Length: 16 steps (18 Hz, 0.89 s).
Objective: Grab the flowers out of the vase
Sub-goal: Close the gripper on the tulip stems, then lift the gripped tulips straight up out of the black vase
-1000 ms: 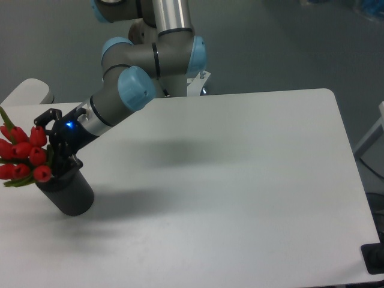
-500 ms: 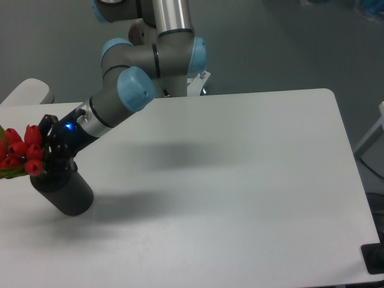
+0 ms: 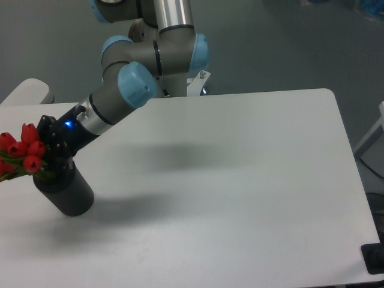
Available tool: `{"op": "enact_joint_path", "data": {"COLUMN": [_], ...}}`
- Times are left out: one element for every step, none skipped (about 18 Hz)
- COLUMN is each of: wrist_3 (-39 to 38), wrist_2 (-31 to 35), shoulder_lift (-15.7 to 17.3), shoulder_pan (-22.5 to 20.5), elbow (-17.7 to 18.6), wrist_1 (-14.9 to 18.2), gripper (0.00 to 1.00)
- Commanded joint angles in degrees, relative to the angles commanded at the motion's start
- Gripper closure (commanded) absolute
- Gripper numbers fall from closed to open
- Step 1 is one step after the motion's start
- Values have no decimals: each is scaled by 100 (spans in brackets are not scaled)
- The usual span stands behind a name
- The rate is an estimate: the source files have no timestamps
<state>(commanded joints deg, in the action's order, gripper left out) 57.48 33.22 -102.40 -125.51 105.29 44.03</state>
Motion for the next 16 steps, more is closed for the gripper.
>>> {"op": "enact_joint_path", "data": {"wrist_3": [-18, -105, -210, -281, -343, -448, -562, -659, -747, -869, -1010, -1176, -1335, -1449, -1555, -1730], "wrist_2": [0, -9, -9, -9, -9, -9, -9, -9, -26, -61, -175, -280, -351, -439, -518, -579], "shoulder_lift": [44, 88, 106, 184, 255, 343, 413, 475, 527, 563, 581, 598, 633, 651, 686, 704], "shoulder_pan": [0, -35, -61, -79, -105, -114, -132, -158, -210, -246, -255, -290, -386, -430, -457, -475], "elbow": [0, 0, -9, -17, -18, -18, -35, -70, -96, -140, -219, -307, -369, -447, -535, -623], "wrist_1": [0, 0, 0, 0, 0, 0, 0, 0, 0, 0, 0, 0, 0, 0, 0, 9], "gripper": [71, 71, 71, 71, 71, 71, 71, 71, 71, 71, 71, 71, 71, 71, 71, 71]}}
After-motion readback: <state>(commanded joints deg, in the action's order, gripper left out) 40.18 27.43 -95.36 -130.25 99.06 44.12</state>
